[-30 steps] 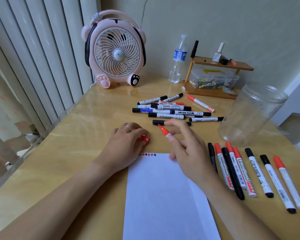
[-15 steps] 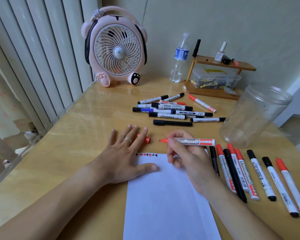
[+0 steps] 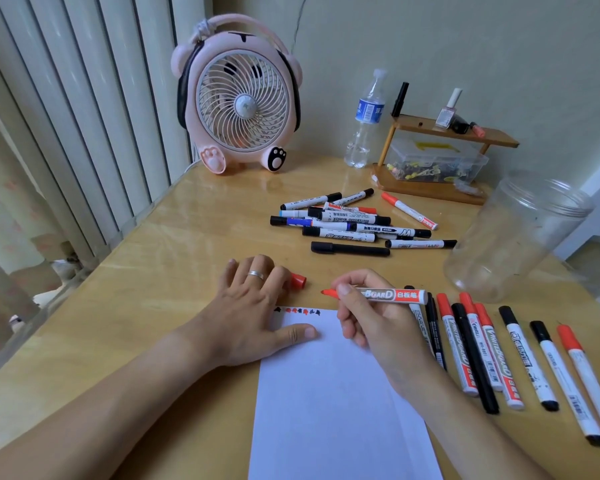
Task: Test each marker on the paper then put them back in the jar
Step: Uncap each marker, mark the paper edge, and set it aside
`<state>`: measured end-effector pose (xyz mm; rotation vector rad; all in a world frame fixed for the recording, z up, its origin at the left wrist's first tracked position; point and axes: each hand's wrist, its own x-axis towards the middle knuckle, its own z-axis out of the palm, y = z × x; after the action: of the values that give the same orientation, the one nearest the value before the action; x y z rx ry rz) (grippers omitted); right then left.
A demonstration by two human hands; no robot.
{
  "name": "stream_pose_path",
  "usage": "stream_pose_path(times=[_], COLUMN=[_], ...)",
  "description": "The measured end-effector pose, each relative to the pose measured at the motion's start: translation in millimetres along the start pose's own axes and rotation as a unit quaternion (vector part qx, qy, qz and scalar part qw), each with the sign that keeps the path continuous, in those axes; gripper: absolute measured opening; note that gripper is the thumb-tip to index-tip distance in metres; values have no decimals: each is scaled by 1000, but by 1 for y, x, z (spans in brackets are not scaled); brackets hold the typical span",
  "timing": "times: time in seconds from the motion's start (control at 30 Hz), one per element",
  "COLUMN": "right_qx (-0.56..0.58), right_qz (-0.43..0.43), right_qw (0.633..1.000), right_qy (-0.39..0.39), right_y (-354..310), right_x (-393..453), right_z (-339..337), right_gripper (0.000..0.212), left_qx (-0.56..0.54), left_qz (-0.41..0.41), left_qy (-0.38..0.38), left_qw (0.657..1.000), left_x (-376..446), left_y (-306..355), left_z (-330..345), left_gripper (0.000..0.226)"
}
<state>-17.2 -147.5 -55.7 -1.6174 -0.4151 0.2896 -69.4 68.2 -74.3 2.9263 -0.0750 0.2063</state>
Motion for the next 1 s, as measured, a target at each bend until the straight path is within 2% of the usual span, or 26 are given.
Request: stream_pose_path(times=[0.1,0.27,0.33,0.67,1.0], right_qx=[2,4,-8,-52,-71], right_qz=[-5,4,5,53,66], right_qw=[1000,1000,999,996,993], right_qy=[11,31,32,50,67], right_y=[0,-5,-6,-3,-3], right_x=[0,-1,-2,2,2], right_z=[0,-1,-2,1,3], right_gripper=[6,7,8,22,22], left_qx=[-17,-23,-5,19,14], left_qz=[3,7,5,7,10], left_qy=[-14,-120,-141,-150,-158], left_qw=[1000,993,990,988,987], left_x=[-1,-1,-1,1,1], left_y=[2,0,1,2,3], left_z=[-2,-8,-8,-7,-10], left_gripper=[88,98,97,96,88])
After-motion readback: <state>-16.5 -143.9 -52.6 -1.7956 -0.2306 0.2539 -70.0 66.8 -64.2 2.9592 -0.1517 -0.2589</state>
